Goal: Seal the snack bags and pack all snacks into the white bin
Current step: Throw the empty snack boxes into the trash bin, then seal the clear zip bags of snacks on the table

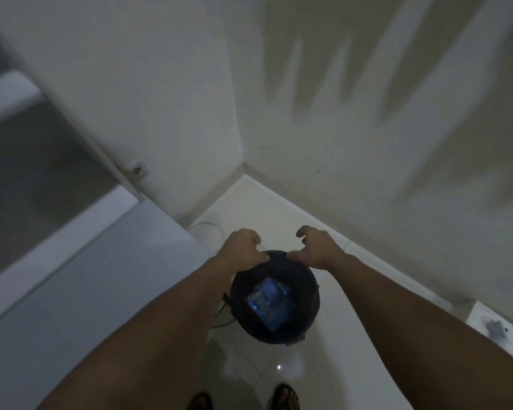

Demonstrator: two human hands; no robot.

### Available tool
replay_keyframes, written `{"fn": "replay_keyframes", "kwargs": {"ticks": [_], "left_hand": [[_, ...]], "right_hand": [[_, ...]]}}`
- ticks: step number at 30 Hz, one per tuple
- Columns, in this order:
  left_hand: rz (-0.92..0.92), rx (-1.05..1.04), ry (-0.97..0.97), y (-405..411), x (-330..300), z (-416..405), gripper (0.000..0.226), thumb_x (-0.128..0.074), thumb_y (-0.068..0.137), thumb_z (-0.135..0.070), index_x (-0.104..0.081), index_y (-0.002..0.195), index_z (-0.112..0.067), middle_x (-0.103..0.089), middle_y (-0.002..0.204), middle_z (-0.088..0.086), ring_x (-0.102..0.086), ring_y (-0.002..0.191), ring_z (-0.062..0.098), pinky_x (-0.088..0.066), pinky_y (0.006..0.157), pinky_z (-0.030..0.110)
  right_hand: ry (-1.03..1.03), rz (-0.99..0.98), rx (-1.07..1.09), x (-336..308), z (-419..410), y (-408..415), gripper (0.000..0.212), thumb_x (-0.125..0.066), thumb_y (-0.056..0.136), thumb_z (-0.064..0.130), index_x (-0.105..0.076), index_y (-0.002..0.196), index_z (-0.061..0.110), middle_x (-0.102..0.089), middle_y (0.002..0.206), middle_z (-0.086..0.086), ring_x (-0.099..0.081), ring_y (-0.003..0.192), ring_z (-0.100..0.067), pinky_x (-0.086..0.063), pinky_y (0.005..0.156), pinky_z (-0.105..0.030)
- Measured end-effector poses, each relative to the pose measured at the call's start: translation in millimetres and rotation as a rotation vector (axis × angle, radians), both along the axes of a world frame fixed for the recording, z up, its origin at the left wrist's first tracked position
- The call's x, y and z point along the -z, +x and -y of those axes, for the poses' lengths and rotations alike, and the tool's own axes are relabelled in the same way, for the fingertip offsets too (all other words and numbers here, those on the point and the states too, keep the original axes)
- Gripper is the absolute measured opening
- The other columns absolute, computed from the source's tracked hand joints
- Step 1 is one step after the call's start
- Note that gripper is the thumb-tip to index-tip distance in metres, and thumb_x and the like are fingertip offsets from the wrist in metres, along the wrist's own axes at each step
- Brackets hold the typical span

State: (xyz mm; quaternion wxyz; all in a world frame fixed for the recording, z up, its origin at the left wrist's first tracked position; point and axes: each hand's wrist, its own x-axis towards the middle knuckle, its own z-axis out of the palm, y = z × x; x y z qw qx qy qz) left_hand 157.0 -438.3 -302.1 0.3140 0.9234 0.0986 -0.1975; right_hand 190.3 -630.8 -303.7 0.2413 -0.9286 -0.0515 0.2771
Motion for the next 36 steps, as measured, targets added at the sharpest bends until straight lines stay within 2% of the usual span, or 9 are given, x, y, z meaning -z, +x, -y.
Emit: {"fn": "replay_keyframes", "kwargs": {"ticks": [10, 15, 19, 23, 26, 28, 31, 33, 36], "left_hand": [[0.046, -0.141, 0.065, -50, -116, -103, 0.063, -0.085, 0.065, -0.037, -0.062, 0.117, -0.009, -0.062, 0.115, 0.006, -0.059, 0.099, 0.019, -0.049, 0.086, 0.028], [0.030, -0.205, 0.077, -103, -156, -171, 0.070, -0.089, 0.058, -0.041, -0.063, 0.116, -0.010, -0.063, 0.115, 0.004, -0.060, 0.104, 0.021, -0.051, 0.093, 0.034], [0.034, -0.259, 0.096, -159, -175, -229, 0.069, -0.089, 0.056, -0.044, -0.064, 0.113, -0.013, -0.064, 0.111, 0.002, -0.060, 0.095, 0.018, -0.048, 0.080, 0.027], [0.026, -0.328, 0.118, -224, -188, -286, 0.067, -0.089, 0.056, -0.046, -0.065, 0.110, -0.015, -0.067, 0.108, 0.003, -0.063, 0.095, 0.020, -0.053, 0.087, 0.033], [0.036, -0.395, 0.097, -276, -194, -324, 0.063, -0.089, 0.060, -0.040, -0.065, 0.111, -0.011, -0.066, 0.107, 0.004, -0.061, 0.093, 0.019, -0.052, 0.087, 0.030], [0.043, -0.435, 0.089, -313, -198, -346, 0.062, -0.088, 0.063, -0.036, -0.064, 0.112, -0.008, -0.064, 0.102, 0.003, -0.060, 0.090, 0.017, -0.051, 0.081, 0.026], [0.060, -0.494, 0.090, -364, -202, -377, 0.046, -0.088, 0.064, -0.032, -0.066, 0.097, -0.008, -0.063, 0.086, 0.002, -0.058, 0.077, 0.015, -0.044, 0.062, 0.021], [0.063, -0.536, 0.113, -394, -203, -396, 0.044, -0.087, 0.064, -0.034, -0.069, 0.092, -0.005, -0.062, 0.082, 0.003, -0.057, 0.076, 0.017, -0.042, 0.063, 0.022], [0.044, -0.593, 0.139, -438, -199, -422, 0.052, -0.086, 0.064, -0.037, -0.069, 0.102, -0.005, -0.063, 0.090, 0.003, -0.058, 0.082, 0.017, -0.044, 0.072, 0.026]], "right_hand": [[0.062, 0.083, -0.251, -118, -101, -1, 0.072, -0.084, 0.072, 0.040, -0.051, 0.132, 0.018, -0.057, 0.127, -0.006, -0.058, 0.110, -0.023, -0.051, 0.094, -0.038], [0.064, 0.116, -0.403, -157, -173, -30, 0.076, -0.088, 0.067, 0.037, -0.052, 0.131, 0.017, -0.059, 0.124, -0.006, -0.058, 0.110, -0.024, -0.051, 0.092, -0.036], [0.036, 0.153, -0.516, -179, -231, -67, 0.080, -0.090, 0.063, 0.039, -0.054, 0.131, 0.015, -0.061, 0.124, -0.008, -0.059, 0.110, -0.026, -0.051, 0.094, -0.037], [0.042, 0.167, -0.607, -194, -289, -114, 0.079, -0.089, 0.065, 0.039, -0.055, 0.131, 0.014, -0.062, 0.123, -0.008, -0.059, 0.108, -0.025, -0.050, 0.093, -0.035], [0.052, 0.169, -0.671, -200, -333, -152, 0.079, -0.090, 0.065, 0.037, -0.054, 0.131, 0.014, -0.064, 0.121, -0.007, -0.059, 0.104, -0.022, -0.048, 0.089, -0.031], [0.051, 0.176, -0.716, -204, -361, -178, 0.079, -0.090, 0.065, 0.037, -0.055, 0.131, 0.014, -0.064, 0.120, -0.008, -0.061, 0.108, -0.024, -0.049, 0.091, -0.031], [0.052, 0.194, -0.770, -209, -402, -216, 0.076, -0.090, 0.064, 0.037, -0.057, 0.129, 0.015, -0.064, 0.117, -0.006, -0.061, 0.108, -0.023, -0.051, 0.092, -0.032], [0.057, 0.199, -0.805, -209, -426, -239, 0.076, -0.090, 0.064, 0.037, -0.057, 0.128, 0.015, -0.065, 0.118, -0.006, -0.061, 0.107, -0.023, -0.050, 0.090, -0.030], [0.056, 0.204, -0.864, -207, -459, -272, 0.078, -0.089, 0.065, 0.038, -0.056, 0.131, 0.013, -0.065, 0.120, -0.008, -0.062, 0.108, -0.024, -0.050, 0.089, -0.030]]}}
